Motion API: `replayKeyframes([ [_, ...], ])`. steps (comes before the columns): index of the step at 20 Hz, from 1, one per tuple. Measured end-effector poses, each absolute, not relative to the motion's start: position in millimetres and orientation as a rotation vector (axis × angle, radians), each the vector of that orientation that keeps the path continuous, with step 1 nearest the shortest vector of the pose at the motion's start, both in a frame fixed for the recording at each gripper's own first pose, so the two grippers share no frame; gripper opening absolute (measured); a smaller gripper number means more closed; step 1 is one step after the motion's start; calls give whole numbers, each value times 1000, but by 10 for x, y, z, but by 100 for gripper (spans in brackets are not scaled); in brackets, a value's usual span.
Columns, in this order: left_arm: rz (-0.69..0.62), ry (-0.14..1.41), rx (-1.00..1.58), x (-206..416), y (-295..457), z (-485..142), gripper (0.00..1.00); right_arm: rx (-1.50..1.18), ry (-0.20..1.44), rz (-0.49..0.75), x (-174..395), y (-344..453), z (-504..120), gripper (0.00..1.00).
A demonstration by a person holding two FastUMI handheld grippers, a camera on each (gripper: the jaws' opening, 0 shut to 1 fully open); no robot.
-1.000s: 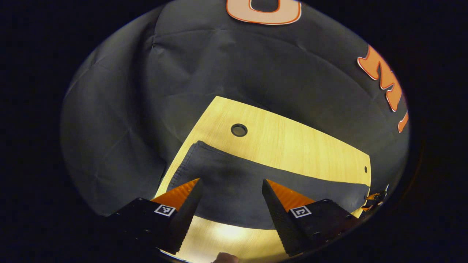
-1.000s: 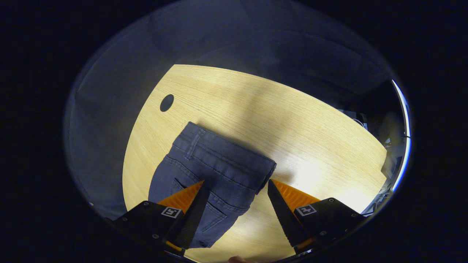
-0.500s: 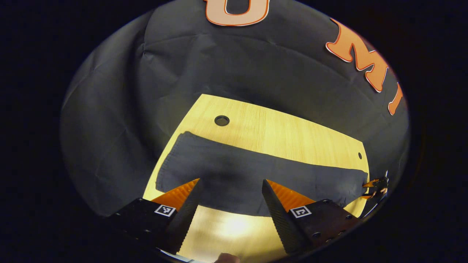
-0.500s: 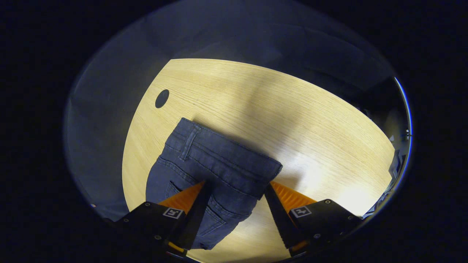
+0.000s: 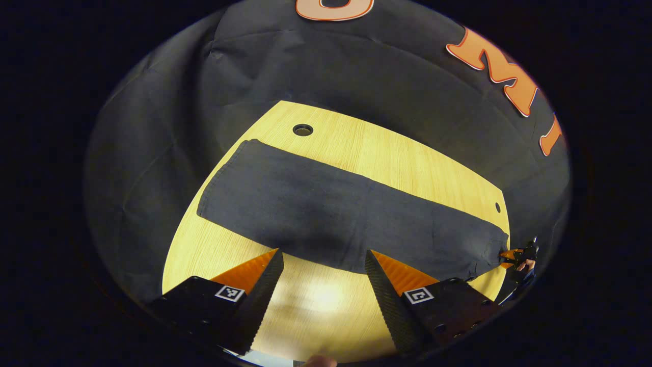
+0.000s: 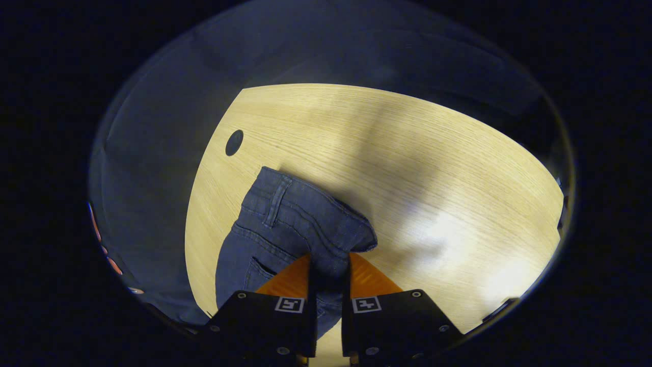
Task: Grasp the waist and the cuffs of the jeans and fold them to make the two legs overlap; first hold the waist and fold one-third of the jeans toward the cuffs, then hold the cuffs and fold the remaining one-third in the same direction to finish folding.
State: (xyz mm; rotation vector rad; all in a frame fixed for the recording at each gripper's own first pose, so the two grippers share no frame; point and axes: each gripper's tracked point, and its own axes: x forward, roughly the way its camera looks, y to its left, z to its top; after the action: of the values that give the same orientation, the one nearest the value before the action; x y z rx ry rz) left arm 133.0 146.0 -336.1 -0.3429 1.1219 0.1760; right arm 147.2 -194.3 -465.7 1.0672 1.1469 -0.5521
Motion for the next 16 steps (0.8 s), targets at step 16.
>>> replayKeyframes([
  [16, 75, 1082, -340, 1227, 1521, -3343, 98, 909, 893, -438, 1554, -1446, -3328, 19],
])
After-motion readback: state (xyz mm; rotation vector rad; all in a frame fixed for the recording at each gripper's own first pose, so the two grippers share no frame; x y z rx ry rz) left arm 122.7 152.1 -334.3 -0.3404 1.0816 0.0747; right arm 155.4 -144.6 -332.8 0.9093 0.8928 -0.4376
